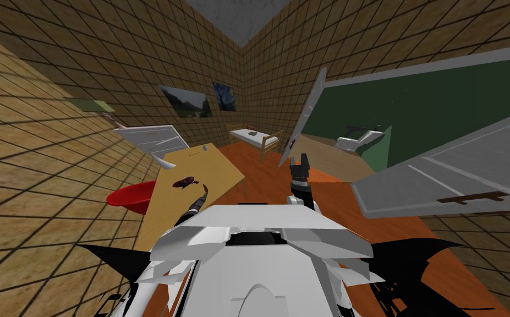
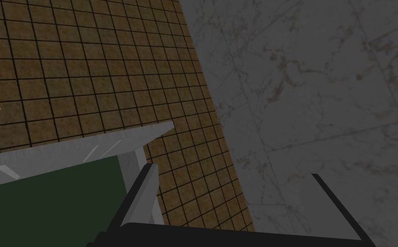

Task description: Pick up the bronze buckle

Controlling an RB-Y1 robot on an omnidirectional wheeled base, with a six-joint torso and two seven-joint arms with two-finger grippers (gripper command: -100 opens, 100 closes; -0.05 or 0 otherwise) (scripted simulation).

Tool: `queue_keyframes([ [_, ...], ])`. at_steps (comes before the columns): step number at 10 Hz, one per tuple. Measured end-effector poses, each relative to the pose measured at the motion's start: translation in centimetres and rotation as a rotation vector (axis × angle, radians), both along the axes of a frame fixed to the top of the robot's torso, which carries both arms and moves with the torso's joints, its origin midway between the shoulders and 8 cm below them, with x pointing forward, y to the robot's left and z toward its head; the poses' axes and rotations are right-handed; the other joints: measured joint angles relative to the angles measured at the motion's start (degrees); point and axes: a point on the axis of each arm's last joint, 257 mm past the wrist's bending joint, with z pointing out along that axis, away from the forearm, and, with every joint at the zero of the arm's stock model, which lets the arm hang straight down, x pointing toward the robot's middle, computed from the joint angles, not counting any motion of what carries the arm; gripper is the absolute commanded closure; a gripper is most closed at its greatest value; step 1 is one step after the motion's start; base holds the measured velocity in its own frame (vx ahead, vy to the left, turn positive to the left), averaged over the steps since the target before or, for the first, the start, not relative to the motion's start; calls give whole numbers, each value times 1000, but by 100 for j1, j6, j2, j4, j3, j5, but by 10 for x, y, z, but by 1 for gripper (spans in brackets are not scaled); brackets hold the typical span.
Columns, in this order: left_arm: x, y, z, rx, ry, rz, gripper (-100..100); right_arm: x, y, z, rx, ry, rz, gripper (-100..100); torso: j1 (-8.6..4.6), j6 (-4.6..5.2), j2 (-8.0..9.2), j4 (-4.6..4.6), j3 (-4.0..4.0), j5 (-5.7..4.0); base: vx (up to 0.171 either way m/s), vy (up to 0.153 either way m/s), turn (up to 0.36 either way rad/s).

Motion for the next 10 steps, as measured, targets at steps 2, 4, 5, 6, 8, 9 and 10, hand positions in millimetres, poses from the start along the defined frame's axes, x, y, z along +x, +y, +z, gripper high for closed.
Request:
queue_keyframes([
  [2, -9, 13, -9, 17, 31, 14, -100, 0, 0, 0, 0, 0, 0, 0, 0, 3, 11, 3, 7, 0, 50, -5, -252],
  [4, -34, 35, -23, 56, 105, 51, -100, 0, 0, 0, 0, 0, 0, 0, -1, 2, -8, -1, -4, 0, 93, -3, -244],
  [5, -48, 49, -31, 75, 147, 73, -100, 0, 0, 0, 0, 0, 0, 0, 2, 1, -8, -2, -5, 0, 85, 5, -235],
  [6, -59, 59, -37, 92, 181, 93, -100, 0, 0, 0, 0, 0, 0, 0, 2, 1, -8, -1, -4, 0, 103, -12, -228],
  [8, -82, 75, -40, 125, 244, 127, -100, 0, 0, 0, 0, 0, 0, 0, -3, 0, -13, -3, -8, -2, 98, 14, -158],
  [9, -92, 85, -43, 139, 274, 148, -100, 0, 0, 0, 0, 0, 0, 0, 6, 0, -12, -3, -7, 1, 89, 24, -164],
  [10, -104, 94, -45, 151, 299, 164, -100, 0, 0, 0, 0, 0, 0, 0, 6, -1, -9, -2, -6, 1, 83, 23, -184],
])
